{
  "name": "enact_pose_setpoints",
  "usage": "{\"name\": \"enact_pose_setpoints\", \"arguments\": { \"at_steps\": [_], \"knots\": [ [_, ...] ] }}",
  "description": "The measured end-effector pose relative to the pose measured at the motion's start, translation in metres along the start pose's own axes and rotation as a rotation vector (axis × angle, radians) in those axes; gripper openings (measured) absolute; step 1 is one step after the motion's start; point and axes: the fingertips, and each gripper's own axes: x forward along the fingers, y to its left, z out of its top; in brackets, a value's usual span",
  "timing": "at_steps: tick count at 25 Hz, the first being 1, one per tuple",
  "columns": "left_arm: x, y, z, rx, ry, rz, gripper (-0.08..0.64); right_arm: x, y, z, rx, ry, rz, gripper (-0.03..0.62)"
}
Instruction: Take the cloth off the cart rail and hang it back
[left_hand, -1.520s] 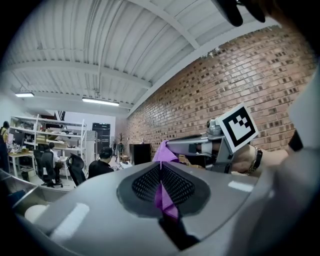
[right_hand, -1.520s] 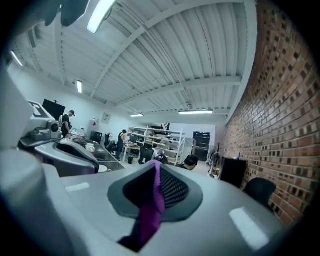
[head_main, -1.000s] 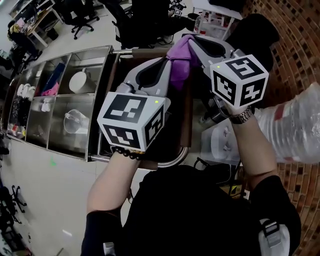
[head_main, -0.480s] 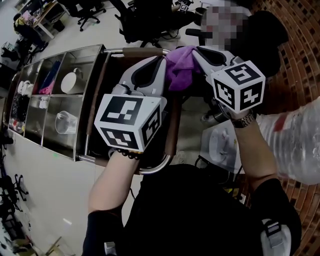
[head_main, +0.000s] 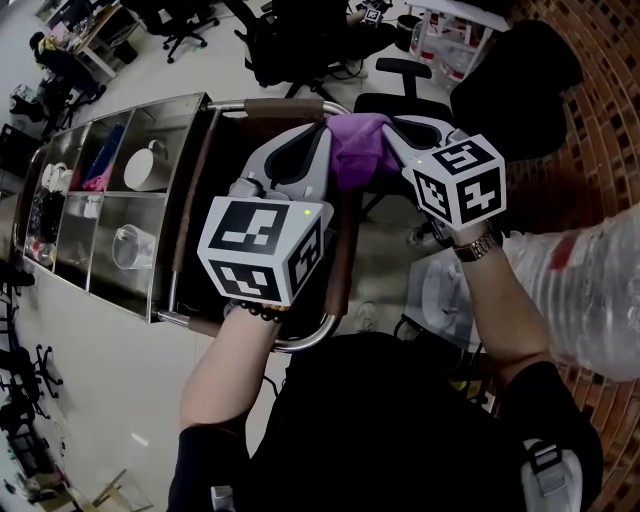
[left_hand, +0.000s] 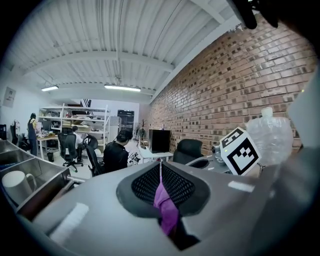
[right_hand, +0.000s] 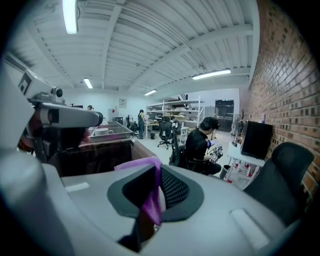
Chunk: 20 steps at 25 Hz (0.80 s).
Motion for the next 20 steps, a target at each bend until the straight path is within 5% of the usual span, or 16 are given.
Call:
{"name": "enact_pose_setpoints", "arguments": {
  "at_steps": [7, 20],
  "knots": [
    [0.001, 0.001, -0.003, 0.001, 0.009, 0.006, -0.003, 0.008, -0.004, -0.020, 0.008, 0.051, -0.008, 0.110],
    [-0.002, 0.004, -0.010, 0.002, -0.004, 0.037, -0.003, 0.006, 0.012, -0.006, -0.037, -0.021, 0.030, 0.110]
  ]
}}
